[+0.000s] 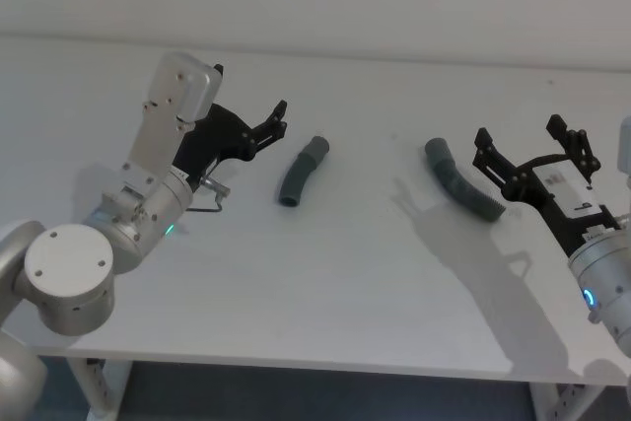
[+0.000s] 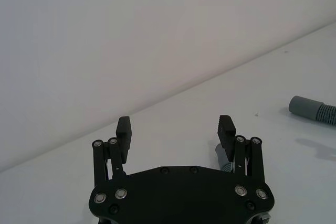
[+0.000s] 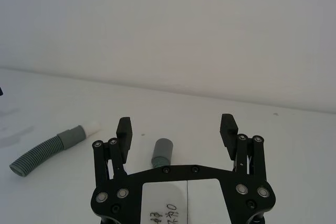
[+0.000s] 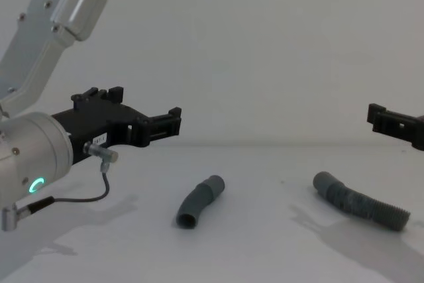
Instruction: Use both hands to pick up one end of the pipe from the table, align the ends, and insert them.
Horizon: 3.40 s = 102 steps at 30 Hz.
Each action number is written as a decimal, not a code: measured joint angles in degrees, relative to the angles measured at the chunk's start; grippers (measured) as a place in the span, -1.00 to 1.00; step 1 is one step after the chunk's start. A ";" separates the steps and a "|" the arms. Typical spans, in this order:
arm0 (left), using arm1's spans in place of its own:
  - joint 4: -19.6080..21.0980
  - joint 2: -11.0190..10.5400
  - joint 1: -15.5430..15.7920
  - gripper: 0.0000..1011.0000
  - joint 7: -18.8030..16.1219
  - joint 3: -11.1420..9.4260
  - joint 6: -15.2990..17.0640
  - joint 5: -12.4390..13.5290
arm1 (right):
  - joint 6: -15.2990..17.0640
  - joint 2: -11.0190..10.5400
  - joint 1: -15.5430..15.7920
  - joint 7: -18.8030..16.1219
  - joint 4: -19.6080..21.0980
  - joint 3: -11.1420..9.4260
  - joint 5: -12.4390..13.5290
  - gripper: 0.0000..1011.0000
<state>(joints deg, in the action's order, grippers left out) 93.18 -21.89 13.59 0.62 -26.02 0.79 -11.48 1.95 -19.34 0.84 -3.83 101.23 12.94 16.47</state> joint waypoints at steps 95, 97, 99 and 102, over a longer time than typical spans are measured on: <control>-12.56 5.05 16.82 0.98 15.60 -3.45 31.09 -7.36 | 22.13 1.52 -17.36 -10.10 -11.02 7.45 -2.47 0.98; -13.56 5.18 17.23 0.98 15.98 -3.77 31.23 -7.08 | 22.74 1.80 -17.99 -9.84 -11.85 7.64 -2.89 0.98; -14.15 5.30 17.47 0.98 16.19 -3.94 31.34 -6.86 | 23.28 2.00 -18.46 -9.73 -12.47 7.76 -3.22 0.98; -14.81 5.40 17.69 0.98 16.39 -4.08 31.46 -6.60 | 23.78 2.14 -18.88 -9.66 -13.04 7.81 -3.47 0.98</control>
<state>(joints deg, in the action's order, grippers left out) 78.37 -16.49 31.28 17.01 -30.09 32.25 -18.08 25.73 -17.20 -18.04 -13.49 88.19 20.75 13.00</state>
